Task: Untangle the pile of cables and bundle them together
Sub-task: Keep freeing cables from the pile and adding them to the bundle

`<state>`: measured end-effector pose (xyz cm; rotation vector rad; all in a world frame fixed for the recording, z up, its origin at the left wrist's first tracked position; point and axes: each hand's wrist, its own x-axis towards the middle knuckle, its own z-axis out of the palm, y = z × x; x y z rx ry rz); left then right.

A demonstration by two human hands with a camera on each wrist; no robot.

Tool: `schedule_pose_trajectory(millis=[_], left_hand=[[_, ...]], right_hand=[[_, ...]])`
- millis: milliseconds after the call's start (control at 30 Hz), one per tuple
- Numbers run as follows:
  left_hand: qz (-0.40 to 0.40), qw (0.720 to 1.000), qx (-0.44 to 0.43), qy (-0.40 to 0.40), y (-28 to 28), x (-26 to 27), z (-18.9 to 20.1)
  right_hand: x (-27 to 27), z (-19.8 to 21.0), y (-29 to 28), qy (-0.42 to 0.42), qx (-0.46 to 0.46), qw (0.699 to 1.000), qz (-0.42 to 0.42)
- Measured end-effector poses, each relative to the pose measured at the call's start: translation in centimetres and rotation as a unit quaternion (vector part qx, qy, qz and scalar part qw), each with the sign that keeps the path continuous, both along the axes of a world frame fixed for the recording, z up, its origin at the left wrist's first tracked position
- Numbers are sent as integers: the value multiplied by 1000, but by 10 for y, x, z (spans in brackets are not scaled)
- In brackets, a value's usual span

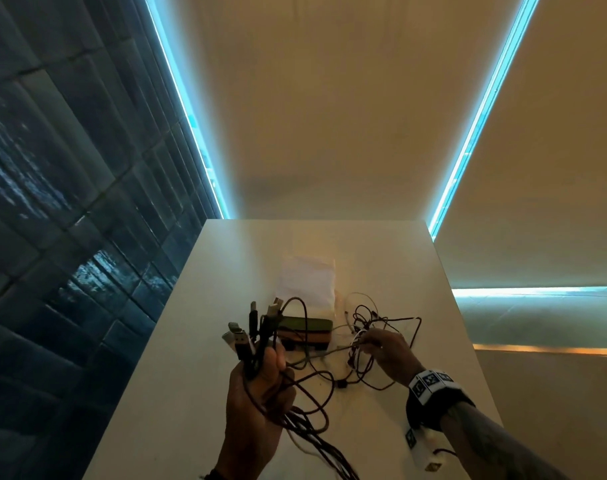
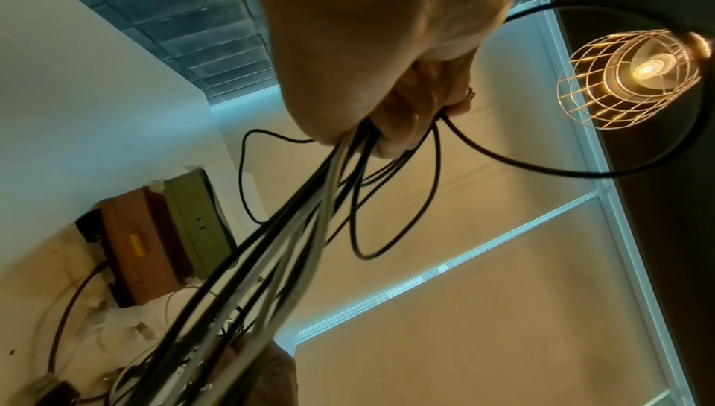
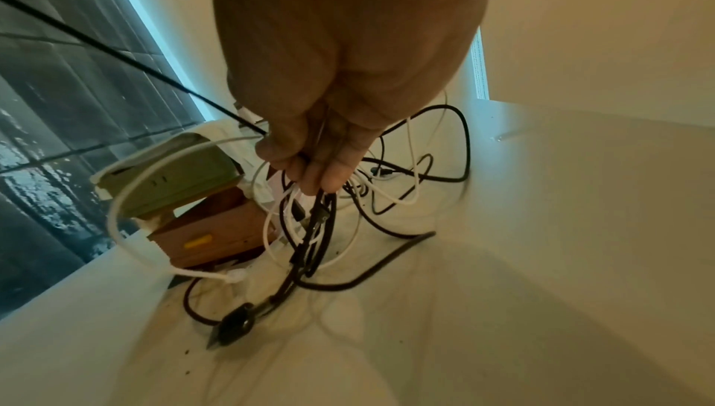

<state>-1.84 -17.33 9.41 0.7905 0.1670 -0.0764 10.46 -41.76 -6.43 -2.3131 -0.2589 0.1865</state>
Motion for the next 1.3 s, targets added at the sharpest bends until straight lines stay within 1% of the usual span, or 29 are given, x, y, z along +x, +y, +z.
schedule_pose_trajectory(millis=[100, 200, 267, 367, 467, 567, 600, 667, 733, 800, 867, 967, 1067, 1133, 1233, 1300], left_hand=[[32, 999, -5, 14, 3, -1, 0], [76, 993, 68, 61, 4, 4, -3], [92, 986, 119, 68, 2, 10, -7], [97, 973, 194, 75, -6, 18, -14], [90, 955, 271, 80, -20, 26, -12], [84, 930, 351, 67, -34, 34, -11], [82, 927, 360, 62, -38, 35, -12], [78, 923, 374, 54, -42, 38, -14], [83, 918, 384, 58, -42, 40, -17], [88, 913, 392, 68, -40, 41, -20], [80, 909, 400, 82, -39, 41, -23], [48, 916, 384, 107, -39, 41, -27], [24, 923, 367, 112, -40, 40, -27], [10, 927, 358, 113, -41, 37, -26], [7, 943, 314, 108, -38, 35, -23], [4, 952, 291, 93, -32, 36, -14]], right_hand=[[2, 2, 3, 14, 41, 999, -29], [-1, 13, 9, 27, 112, 990, -82], [-3, 21, 15, -1, 133, 986, -98], [-9, 39, 27, -71, 133, 984, -98], [-20, 62, 42, -120, 136, 981, -65], [-32, 83, 55, -166, 127, 978, 19], [-36, 89, 58, -174, 112, 977, 51], [-43, 94, 62, -189, 72, 975, 97], [-48, 98, 63, -212, 50, 969, 116], [-52, 99, 62, -236, 33, 963, 122], [-53, 97, 62, -241, 23, 962, 125], [-55, 91, 62, -242, 25, 963, 120], [-53, 83, 60, -219, 35, 966, 132], [-49, 74, 58, -184, 44, 972, 135], [-39, 52, 50, -127, 40, 983, 126], [-37, 33, 40, -87, 30, 991, 94]])
